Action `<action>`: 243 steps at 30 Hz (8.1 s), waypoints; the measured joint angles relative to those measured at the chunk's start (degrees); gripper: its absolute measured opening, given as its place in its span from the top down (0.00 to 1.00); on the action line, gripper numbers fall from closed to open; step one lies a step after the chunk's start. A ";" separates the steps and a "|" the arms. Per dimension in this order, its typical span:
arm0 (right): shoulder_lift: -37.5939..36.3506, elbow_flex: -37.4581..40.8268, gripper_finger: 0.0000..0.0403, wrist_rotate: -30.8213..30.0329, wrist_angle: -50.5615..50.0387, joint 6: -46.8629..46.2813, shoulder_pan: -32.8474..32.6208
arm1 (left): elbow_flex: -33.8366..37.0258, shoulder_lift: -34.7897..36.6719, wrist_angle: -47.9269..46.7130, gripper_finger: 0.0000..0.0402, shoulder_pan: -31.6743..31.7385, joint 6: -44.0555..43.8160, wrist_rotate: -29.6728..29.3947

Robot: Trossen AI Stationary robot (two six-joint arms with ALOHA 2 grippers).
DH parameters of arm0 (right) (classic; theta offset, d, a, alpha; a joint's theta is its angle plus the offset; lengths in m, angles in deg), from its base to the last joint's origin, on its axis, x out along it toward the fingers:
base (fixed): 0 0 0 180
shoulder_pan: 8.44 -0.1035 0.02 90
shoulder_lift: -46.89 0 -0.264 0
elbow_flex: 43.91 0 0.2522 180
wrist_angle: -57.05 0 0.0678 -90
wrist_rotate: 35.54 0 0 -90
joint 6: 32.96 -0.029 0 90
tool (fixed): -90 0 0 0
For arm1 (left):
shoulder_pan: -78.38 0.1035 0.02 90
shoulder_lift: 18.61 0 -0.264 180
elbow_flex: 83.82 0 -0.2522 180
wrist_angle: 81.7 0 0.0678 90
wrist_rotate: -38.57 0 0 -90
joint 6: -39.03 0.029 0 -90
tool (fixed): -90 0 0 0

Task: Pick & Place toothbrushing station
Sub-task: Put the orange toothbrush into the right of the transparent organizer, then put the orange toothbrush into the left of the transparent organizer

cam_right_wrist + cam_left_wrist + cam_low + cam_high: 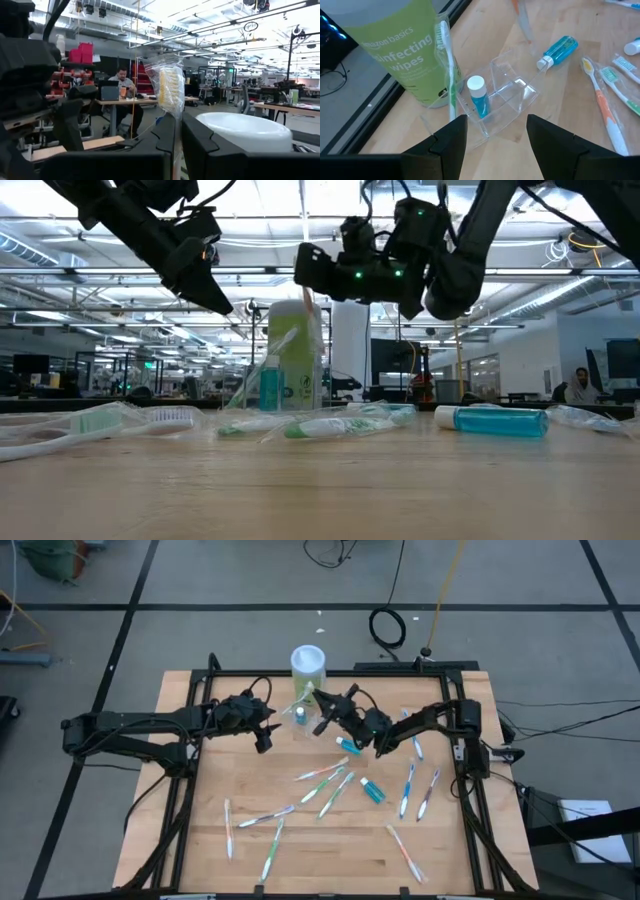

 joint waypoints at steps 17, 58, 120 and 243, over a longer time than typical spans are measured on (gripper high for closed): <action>0.37 -0.63 0.97 6.83 -5.72 -9.16 4.34 | 0.00 0.00 -0.05 0.47 0.01 -1.58 0.00; -14.37 -0.44 0.58 -12.36 -58.87 0.01 -5.85 | -0.02 -0.10 -0.09 0.47 -3.11 -10.19 12.88; -30.57 -0.46 0.59 -12.00 -89.75 4.10 -8.18 | 0.94 -19.39 -36.50 0.47 -52.07 -112.94 19.15; -28.87 9.88 0.45 10.49 -87.15 -14.01 -7.30 | -12.72 -18.08 2.62 0.49 5.65 -8.64 -18.51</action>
